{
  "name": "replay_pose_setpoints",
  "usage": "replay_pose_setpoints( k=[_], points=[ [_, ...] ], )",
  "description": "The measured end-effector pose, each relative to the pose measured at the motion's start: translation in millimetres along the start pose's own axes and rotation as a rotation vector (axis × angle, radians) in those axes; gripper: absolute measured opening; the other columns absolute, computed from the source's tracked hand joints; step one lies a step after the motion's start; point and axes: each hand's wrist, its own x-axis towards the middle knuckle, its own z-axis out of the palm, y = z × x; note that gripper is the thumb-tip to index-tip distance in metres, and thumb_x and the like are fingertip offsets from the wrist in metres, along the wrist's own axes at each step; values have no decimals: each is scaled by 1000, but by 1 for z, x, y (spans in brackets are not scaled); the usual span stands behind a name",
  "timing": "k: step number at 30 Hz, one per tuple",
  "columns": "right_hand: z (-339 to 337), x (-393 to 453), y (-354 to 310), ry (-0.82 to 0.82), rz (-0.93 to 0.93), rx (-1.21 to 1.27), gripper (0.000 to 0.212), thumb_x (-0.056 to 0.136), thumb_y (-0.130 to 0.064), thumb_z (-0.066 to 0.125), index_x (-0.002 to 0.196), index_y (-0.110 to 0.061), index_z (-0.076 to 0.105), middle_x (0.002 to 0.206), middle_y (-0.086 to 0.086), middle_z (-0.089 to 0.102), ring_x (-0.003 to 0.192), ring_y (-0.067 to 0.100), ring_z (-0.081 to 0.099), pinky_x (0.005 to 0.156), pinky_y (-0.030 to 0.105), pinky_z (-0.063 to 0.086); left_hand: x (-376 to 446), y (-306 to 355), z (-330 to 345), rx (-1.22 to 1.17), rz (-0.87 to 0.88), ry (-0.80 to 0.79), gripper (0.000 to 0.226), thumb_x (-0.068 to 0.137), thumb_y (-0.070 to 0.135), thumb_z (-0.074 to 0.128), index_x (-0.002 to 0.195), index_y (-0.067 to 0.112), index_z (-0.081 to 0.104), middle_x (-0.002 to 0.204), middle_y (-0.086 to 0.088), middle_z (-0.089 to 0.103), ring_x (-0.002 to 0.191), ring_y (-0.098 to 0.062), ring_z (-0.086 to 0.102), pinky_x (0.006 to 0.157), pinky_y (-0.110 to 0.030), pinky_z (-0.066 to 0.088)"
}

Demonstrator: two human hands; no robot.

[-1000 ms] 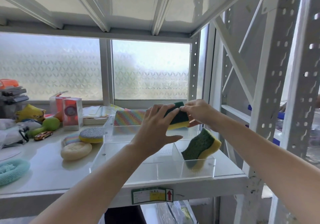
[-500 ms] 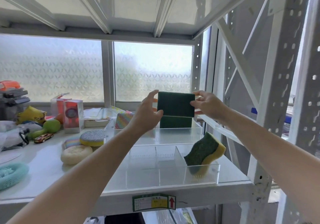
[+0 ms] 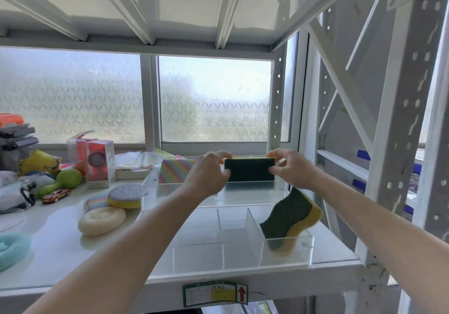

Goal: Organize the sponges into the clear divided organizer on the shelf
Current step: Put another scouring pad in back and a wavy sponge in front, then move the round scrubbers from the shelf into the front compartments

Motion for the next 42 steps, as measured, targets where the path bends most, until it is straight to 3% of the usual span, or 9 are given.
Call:
replay_pose_setpoints(
  k=[4, 8, 12, 16, 25, 28, 32, 36, 42],
  points=[
    [2, -1, 0, 16, -5, -31, 38, 91, -16, 58, 128, -12, 50, 114, 7, 58, 99, 21, 58, 86, 31, 50, 0, 1, 0, 12, -10, -20, 40, 85, 16, 55, 125, 22, 56, 114, -6, 64, 83, -21, 66, 83, -37, 54],
    [1, -4, -3, 16, -5, -79, 39, 90, -17, 59, 128, -12, 51, 120, 9, 55, 99, 20, 58, 90, 35, 51, -2, 0, 1, 28, -16, -21, 40, 85, 19, 56, 124, 26, 56, 118, -9, 58, 100, -23, 59, 90, -40, 50],
    [-3, -12, -17, 51, -42, -173, 45, 88, -18, 60, 132, -10, 49, 133, 11, 49, 112, 23, 54, 99, 34, 45, -5, 0, -2, 44, -1, -7, 40, 86, 20, 54, 125, 25, 56, 122, -10, 54, 111, -24, 52, 95, -32, 42],
    [-9, -24, -45, 114, -154, -293, 50, 85, -20, 63, 133, -11, 49, 133, 10, 51, 118, 24, 52, 100, 33, 44, -13, -2, -18, 70, 15, 54, 44, 85, 18, 55, 129, 23, 53, 128, -9, 52, 118, -23, 48, 96, -28, 36],
    [25, -32, -129, -58, -335, -395, 55, 83, -31, 67, 132, -15, 49, 134, 4, 51, 120, 20, 48, 100, 33, 42, -50, -57, -105, 182, -150, 183, 47, 82, 16, 56, 129, 21, 52, 132, -13, 52, 120, -29, 50, 98, -35, 39],
    [48, -25, -159, -108, -381, -403, 56, 82, -32, 66, 133, -14, 49, 134, 5, 51, 121, 21, 47, 99, 32, 40, -73, -93, -135, 260, -215, 149, 49, 80, 18, 61, 128, 19, 52, 134, -16, 51, 121, -31, 49, 102, -37, 39],
    [83, -12, -198, -165, -433, -407, 55, 83, -31, 65, 133, -14, 50, 135, 7, 50, 124, 23, 47, 92, 24, 34, -106, -135, -167, 358, -339, 65, 50, 78, 22, 62, 127, 18, 53, 122, -15, 57, 112, -30, 53, 94, -37, 44],
    [123, 3, -232, -239, -464, -404, 55, 83, -31, 66, 133, -14, 49, 138, 7, 50, 127, 22, 45, 102, 27, 34, -134, -168, -194, 402, -459, -69, 56, 79, 29, 62, 132, 20, 48, 135, -6, 52, 121, -23, 50, 102, -36, 41],
    [182, 15, -259, -344, -456, -522, 57, 83, -38, 64, 134, -18, 48, 140, 2, 48, 130, 20, 43, 98, 28, 35, -157, -194, -217, 372, -560, -286, 63, 81, 36, 63, 137, 20, 40, 140, -7, 46, 123, -22, 47, 103, -32, 38]
  ],
)
